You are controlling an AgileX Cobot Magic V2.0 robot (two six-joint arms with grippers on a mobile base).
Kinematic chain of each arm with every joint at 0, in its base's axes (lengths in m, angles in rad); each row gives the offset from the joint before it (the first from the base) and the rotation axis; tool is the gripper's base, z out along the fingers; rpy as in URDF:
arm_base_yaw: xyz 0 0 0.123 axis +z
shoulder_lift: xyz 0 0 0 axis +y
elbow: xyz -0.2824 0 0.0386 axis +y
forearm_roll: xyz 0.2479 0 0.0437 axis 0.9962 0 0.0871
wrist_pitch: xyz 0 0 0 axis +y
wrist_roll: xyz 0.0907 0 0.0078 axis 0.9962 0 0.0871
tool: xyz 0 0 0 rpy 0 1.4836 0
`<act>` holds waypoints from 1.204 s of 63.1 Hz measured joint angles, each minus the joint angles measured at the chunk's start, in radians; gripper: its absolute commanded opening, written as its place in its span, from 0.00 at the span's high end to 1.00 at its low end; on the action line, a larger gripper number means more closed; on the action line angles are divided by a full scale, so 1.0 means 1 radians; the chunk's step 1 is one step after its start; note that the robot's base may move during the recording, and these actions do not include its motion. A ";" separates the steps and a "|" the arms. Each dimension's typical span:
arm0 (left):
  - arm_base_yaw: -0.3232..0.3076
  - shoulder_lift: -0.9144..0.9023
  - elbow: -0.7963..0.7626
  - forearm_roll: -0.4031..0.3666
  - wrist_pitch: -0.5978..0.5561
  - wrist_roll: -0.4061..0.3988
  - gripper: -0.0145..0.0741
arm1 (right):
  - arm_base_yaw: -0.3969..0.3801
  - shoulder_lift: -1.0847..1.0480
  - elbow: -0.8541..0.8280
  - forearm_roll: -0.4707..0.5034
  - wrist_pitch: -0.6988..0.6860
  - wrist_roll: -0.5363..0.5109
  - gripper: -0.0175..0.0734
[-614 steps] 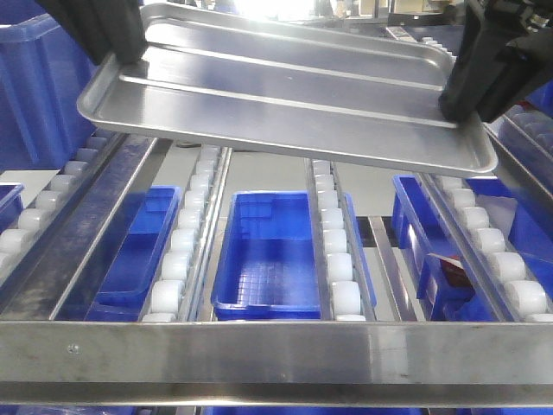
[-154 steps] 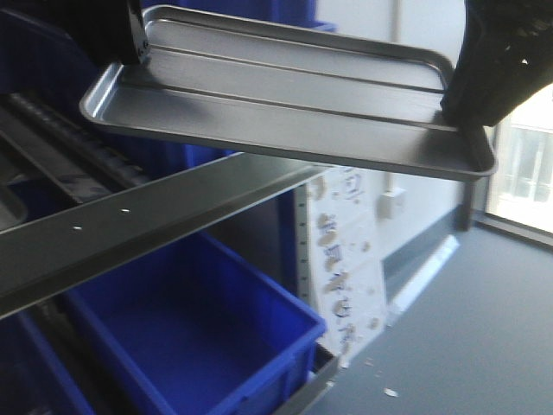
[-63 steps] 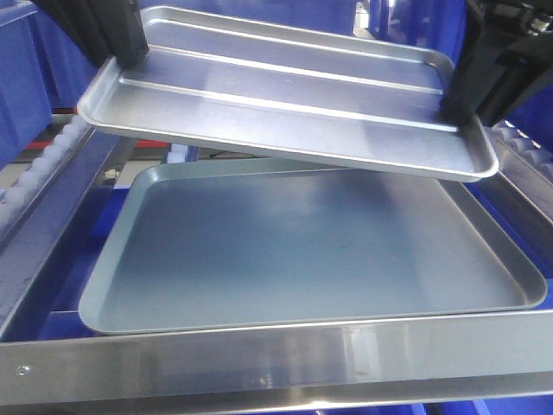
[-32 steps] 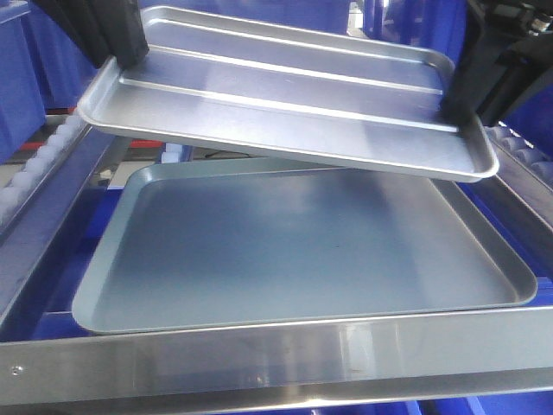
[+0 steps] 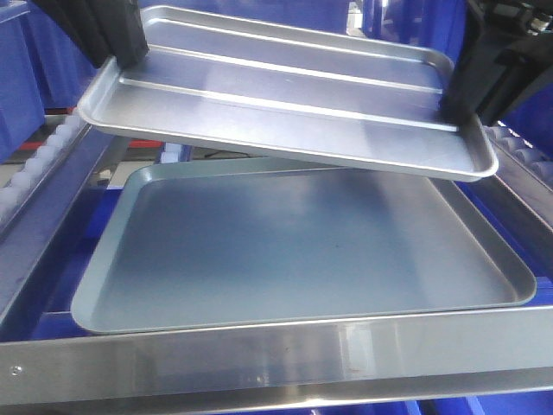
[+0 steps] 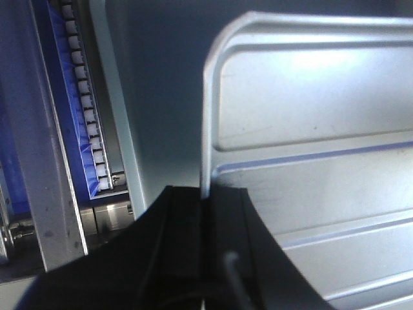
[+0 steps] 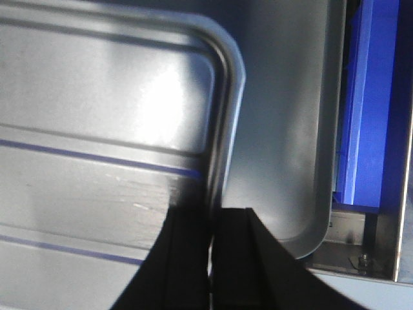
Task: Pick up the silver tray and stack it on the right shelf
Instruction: 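Position the held tray above the larger grey tray on the shelf, then lower the silver tray into the grey tray with both grippers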
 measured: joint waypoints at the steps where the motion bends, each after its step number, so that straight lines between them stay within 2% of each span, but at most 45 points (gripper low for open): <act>1: 0.000 0.000 0.000 0.000 0.000 0.000 0.95 | 0.000 0.000 0.000 0.000 0.000 0.000 0.74; 15: 0.000 0.015 0.000 0.000 -0.005 0.000 0.95 | 0.000 0.009 -0.030 0.000 0.047 -0.043 0.74; 30: 0.000 0.135 -0.004 0.049 -0.059 -0.014 0.95 | -0.004 0.104 -0.127 -0.036 0.123 -0.074 0.74; 56: 0.046 0.341 -0.008 0.017 -0.233 -0.015 0.95 | -0.097 0.371 -0.138 -0.056 0.011 -0.090 0.74; 76: 0.057 0.439 -0.012 0.000 -0.256 -0.020 0.95 | -0.102 0.402 -0.138 -0.053 -0.011 -0.094 0.74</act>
